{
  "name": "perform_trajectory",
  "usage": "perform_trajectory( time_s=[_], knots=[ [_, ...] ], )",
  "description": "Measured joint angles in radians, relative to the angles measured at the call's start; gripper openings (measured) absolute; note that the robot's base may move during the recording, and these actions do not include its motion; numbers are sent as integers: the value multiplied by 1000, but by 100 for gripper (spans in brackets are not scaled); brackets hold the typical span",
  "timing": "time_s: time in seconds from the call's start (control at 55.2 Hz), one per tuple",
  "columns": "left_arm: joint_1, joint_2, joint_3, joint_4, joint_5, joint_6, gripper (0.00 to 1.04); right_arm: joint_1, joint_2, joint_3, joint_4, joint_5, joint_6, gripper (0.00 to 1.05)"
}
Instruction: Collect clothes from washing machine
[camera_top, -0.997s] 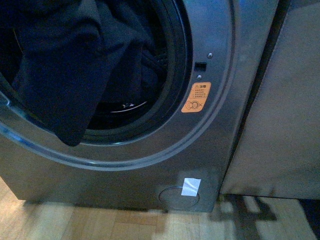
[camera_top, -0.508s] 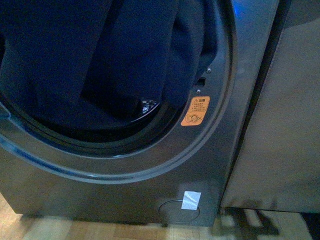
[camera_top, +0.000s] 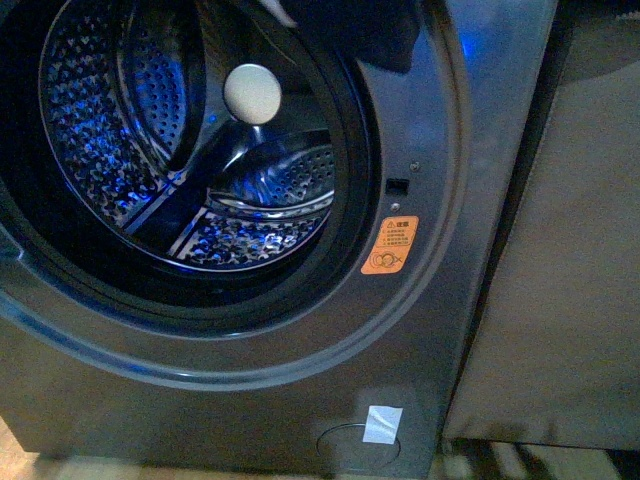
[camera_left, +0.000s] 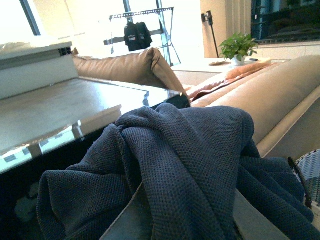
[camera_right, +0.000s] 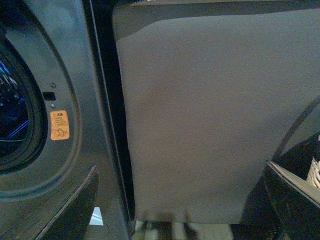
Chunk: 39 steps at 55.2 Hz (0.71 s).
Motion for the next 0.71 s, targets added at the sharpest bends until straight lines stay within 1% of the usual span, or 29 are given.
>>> perform_trajectory(
  time_s=[0.163, 0.272, 0.707],
  knots=[
    [-65, 77, 191, -82, -21, -16, 17, 0, 0, 0, 0, 0, 0, 97],
    [-108, 130, 325, -134, -53, -41, 17, 0, 0, 0, 0, 0, 0, 97],
    [-113, 134, 339, -135, -63, -54, 17, 0, 0, 0, 0, 0, 0, 97]
  ],
)
